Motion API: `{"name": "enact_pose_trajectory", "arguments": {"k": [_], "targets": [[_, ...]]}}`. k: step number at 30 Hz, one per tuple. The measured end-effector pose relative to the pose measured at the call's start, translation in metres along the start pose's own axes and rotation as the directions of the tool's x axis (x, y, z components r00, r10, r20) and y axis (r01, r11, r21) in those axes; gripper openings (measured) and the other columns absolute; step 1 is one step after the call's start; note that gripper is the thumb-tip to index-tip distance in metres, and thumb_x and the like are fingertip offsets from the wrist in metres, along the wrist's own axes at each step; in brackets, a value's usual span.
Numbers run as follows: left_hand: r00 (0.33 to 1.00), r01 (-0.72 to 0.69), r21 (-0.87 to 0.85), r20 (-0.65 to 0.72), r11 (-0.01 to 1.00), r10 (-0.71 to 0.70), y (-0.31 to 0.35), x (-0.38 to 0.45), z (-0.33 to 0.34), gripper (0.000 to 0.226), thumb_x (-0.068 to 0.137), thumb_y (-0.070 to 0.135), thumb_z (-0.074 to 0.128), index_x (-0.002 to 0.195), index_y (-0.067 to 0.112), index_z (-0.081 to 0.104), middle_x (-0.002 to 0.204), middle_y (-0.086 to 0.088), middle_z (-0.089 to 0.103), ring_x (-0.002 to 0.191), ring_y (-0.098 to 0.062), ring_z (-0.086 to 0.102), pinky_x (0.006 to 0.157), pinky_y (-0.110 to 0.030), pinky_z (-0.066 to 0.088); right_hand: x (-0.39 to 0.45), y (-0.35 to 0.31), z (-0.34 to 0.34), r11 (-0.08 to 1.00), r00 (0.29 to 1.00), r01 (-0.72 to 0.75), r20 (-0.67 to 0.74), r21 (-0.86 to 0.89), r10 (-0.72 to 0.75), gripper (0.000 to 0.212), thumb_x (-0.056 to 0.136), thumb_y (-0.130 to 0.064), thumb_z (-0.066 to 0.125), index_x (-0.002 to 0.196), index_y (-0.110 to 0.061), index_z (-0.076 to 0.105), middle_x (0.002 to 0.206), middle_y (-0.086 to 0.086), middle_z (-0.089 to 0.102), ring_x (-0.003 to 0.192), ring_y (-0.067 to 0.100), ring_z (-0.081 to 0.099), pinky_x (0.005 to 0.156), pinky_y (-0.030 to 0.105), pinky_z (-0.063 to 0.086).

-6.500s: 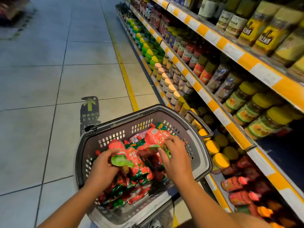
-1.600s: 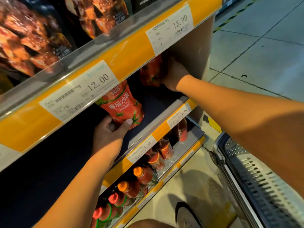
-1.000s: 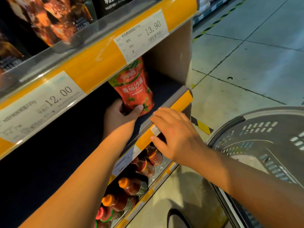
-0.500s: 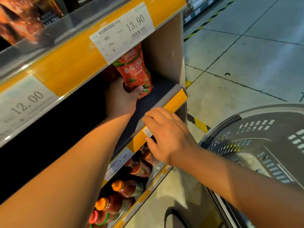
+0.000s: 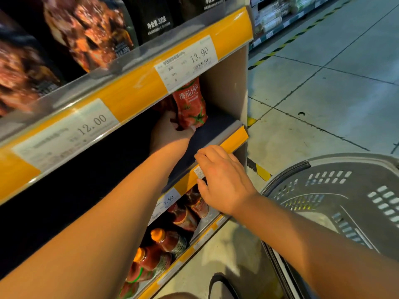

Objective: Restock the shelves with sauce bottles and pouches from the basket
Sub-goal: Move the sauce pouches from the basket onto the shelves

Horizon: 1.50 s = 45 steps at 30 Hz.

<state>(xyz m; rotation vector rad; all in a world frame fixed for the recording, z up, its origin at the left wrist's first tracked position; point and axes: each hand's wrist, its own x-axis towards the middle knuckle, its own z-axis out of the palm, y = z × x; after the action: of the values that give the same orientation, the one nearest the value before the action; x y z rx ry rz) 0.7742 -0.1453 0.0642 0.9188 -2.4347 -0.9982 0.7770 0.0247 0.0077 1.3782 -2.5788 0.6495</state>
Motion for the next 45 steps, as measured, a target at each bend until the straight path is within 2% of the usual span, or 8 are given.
{"name": "enact_pose_trajectory", "arguments": {"k": [6, 12, 17, 29, 34, 37, 40, 45], "targets": [[0.997, -0.027, -0.219, -0.07, 0.975, 0.012, -0.024, -0.072, -0.046, 0.015, 0.096, 0.027, 0.071, 0.11, 0.021, 0.073, 0.102, 0.015, 0.071, 0.093, 0.005, 0.066, 0.069, -0.002, 0.044, -0.001, -0.005, -0.009, 0.999, 0.997, -0.023, 0.071, -0.031, 0.026, 0.051, 0.089, -0.036, 0.066, 0.135, -0.016, 0.055, 0.135, 0.0, 0.053, 0.134, 0.023, 0.044, 0.104, 0.042, 0.044], [0.991, -0.083, -0.137, 0.089, 0.987, 0.095, -0.059, -0.159, -0.117, 0.035, 0.097, 0.037, 0.069, 0.132, 0.036, 0.066, 0.131, 0.024, 0.064, 0.123, 0.009, 0.057, 0.104, -0.018, 0.046, 0.006, -0.011, -0.027, 0.994, 0.976, -0.004, 0.217, -0.11, 0.028, 0.049, 0.092, -0.044, 0.06, 0.133, -0.019, 0.054, 0.132, -0.001, 0.054, 0.132, 0.024, 0.048, 0.114, 0.043, 0.035], [0.998, -0.033, -0.151, 0.043, 0.988, 0.04, -0.087, -0.223, -0.176, 0.04, 0.095, 0.046, 0.07, 0.134, 0.045, 0.062, 0.14, 0.026, 0.059, 0.134, 0.002, 0.051, 0.115, -0.032, 0.044, 0.012, -0.053, -0.056, 1.0, 0.941, 0.002, 0.339, -0.009, 0.002, 0.079, 0.093, -0.053, 0.062, 0.159, -0.023, 0.032, 0.164, -0.001, 0.034, 0.153, 0.02, 0.027, 0.128, 0.05, 0.01], [0.966, 0.061, -0.247, -0.229, 0.967, -0.119, -0.156, -0.402, -0.331, 0.061, 0.081, 0.074, 0.068, 0.137, 0.054, 0.057, 0.142, 0.029, 0.058, 0.137, 0.004, 0.049, 0.118, -0.038, 0.038, -0.062, -0.34, -0.096, 0.828, 0.811, 0.319, 0.319, 0.461, -0.49, 0.073, 0.095, -0.056, 0.058, 0.157, -0.039, 0.024, 0.16, -0.015, 0.032, 0.148, 0.017, 0.035, 0.118, 0.046, 0.036], [0.885, 0.124, -0.274, -0.404, 0.954, -0.231, -0.2, -0.503, -0.388, 0.068, 0.075, 0.081, 0.067, 0.136, 0.053, 0.059, 0.142, 0.028, 0.058, 0.138, 0.003, 0.049, 0.115, -0.038, 0.039, -0.106, -0.431, -0.082, 0.741, 0.72, 0.392, 0.319, 0.545, -0.616, 0.07, 0.096, -0.057, 0.057, 0.156, -0.042, 0.026, 0.16, -0.018, 0.031, 0.148, 0.012, 0.032, 0.118, 0.037, 0.034], [0.811, 0.21, -0.313, -0.474, 0.926, -0.344, -0.224, -0.57, -0.414, 0.05, 0.089, 0.064, 0.069, 0.137, 0.055, 0.057, 0.143, 0.031, 0.056, 0.138, 0.0, 0.049, 0.111, -0.04, 0.044, -0.133, -0.477, -0.073, 0.689, 0.656, 0.426, 0.323, 0.587, -0.682, 0.07, 0.095, -0.059, 0.058, 0.156, -0.04, 0.029, 0.159, -0.02, 0.034, 0.146, 0.008, 0.035, 0.115, 0.032, 0.036], [0.696, 0.278, -0.345, -0.571, 0.896, -0.436, -0.243, -0.636, -0.428, 0.044, 0.091, 0.042, 0.073, 0.132, 0.055, 0.061, 0.135, 0.031, 0.061, 0.13, 0.002, 0.055, 0.108, -0.04, 0.047, -0.159, -0.523, -0.062, 0.647, 0.593, 0.468, 0.329, 0.602, -0.735, 0.065, 0.095, -0.057, 0.062, 0.152, -0.041, 0.035, 0.153, -0.018, 0.041, 0.138, 0.009, 0.043, 0.104, 0.027, 0.039], [0.496, 0.362, -0.428, -0.664, 0.828, -0.56, -0.272, -0.745, -0.43, 0.045, 0.086, 0.049, 0.073, 0.13, 0.045, 0.066, 0.134, 0.021, 0.066, 0.127, -0.002, 0.059, 0.111, -0.041, 0.046, -0.208, -0.594, -0.049, 0.577, 0.448, 0.514, 0.376, 0.635, -0.811, 0.066, 0.095, -0.054, 0.063, 0.154, -0.038, 0.036, 0.155, -0.015, 0.042, 0.138, 0.012, 0.045, 0.111, 0.037, 0.044]]}}
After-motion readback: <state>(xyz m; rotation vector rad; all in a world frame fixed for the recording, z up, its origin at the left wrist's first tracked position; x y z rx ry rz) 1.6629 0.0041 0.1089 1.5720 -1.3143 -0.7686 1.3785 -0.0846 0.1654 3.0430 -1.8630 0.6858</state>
